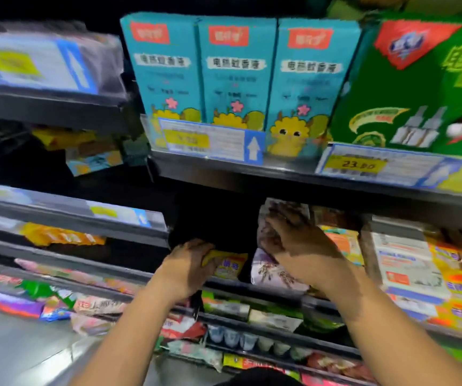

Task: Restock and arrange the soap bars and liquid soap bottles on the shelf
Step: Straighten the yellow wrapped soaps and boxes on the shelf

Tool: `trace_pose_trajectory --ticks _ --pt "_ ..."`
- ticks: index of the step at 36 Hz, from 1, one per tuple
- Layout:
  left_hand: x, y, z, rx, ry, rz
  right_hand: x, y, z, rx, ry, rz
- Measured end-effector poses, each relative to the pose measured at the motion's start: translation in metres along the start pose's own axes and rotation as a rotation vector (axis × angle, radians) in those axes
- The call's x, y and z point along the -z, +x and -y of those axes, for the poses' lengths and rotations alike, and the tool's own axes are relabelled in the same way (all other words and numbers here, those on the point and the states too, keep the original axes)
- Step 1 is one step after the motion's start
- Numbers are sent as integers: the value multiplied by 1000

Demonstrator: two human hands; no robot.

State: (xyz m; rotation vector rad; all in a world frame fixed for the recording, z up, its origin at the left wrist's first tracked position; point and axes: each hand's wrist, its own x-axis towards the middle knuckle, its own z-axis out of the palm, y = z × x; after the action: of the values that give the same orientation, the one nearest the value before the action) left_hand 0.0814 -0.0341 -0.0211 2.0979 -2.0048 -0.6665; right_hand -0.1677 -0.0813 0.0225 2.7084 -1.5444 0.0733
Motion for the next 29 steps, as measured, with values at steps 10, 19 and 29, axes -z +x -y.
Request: trace_pose_trajectory --ticks 10,19,29 --pt "6 18 -5 -113 105 185 -16 -4 12 -51 257 -174" --pt "11 15 -12 -175 -21 78 -17 -7 14 -233 292 -73" --pt "4 3 -16 -77 -537 -272 -11 -5 16 -191 421 -158"
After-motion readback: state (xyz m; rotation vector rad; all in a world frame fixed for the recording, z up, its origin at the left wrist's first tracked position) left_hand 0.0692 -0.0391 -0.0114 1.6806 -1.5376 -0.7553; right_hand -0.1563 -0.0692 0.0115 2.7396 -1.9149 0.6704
